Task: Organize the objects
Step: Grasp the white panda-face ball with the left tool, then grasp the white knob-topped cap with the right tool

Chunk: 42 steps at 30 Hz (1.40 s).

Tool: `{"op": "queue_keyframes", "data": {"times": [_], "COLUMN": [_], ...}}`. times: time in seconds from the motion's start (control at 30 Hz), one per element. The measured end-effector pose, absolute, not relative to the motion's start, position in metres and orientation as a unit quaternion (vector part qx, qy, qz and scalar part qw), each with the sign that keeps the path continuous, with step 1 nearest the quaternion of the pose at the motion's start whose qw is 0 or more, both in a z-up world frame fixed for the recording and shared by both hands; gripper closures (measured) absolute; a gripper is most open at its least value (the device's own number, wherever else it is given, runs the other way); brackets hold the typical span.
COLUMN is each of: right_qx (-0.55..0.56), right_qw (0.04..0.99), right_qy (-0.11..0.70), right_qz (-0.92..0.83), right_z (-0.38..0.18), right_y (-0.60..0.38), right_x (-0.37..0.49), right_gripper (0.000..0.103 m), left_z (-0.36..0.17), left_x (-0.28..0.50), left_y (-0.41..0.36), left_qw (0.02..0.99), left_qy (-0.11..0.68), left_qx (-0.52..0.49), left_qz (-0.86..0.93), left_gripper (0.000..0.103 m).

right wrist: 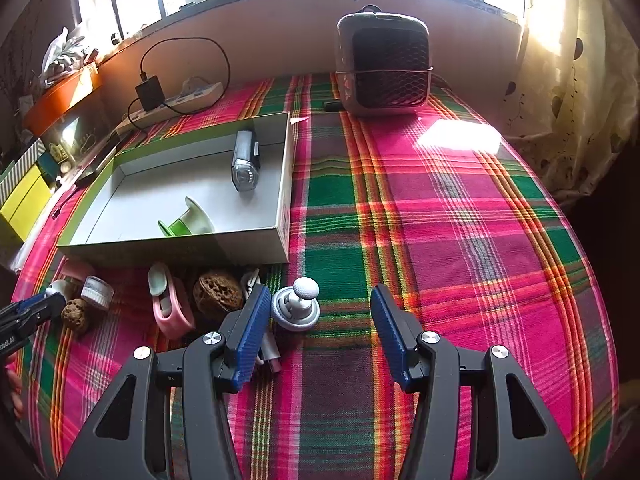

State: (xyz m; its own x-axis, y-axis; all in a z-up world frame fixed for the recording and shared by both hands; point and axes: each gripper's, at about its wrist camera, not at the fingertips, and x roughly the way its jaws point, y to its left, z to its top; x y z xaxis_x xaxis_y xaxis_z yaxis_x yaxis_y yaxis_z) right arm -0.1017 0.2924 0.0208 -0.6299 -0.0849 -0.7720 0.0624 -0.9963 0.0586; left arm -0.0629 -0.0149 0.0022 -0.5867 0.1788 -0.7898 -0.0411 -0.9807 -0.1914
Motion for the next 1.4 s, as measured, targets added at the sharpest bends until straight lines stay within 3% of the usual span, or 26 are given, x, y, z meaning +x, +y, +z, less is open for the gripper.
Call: {"op": "queue_keyframes", "data": {"times": [0.9, 1.3, 1.4], "right_qx": [0.444, 0.44, 0.439], "right_qw": [0.025, 0.023, 0.023], "right_qy": [0.008, 0.004, 0.0], "right_qz": [-0.896, -0.898, -0.898], "right_z": [0.0131, 0.0139, 0.0139], "right_y": [0.2922, 0.2925, 0.2932], "right_x": [-0.1045, -0.1024, -0.102], "right_gripper": [0.05, 0.077, 0.077], "left_z": [0.0019, 0.0025, 0.0038], "left_x": [-0.0648, -0.0633, -0.0627], "left_y": [-0.0144, -0.0188, -0.0191], "left_qw": [0.048, 0.047, 0.047], "left_qy": [-0.08, -0.099, -0.1], "left_qx": [-0.445, -0.445, -0.443], "left_qz": [0.891, 0.889, 0.89], "left_gripper": [0.063, 0.068, 0.07]}}
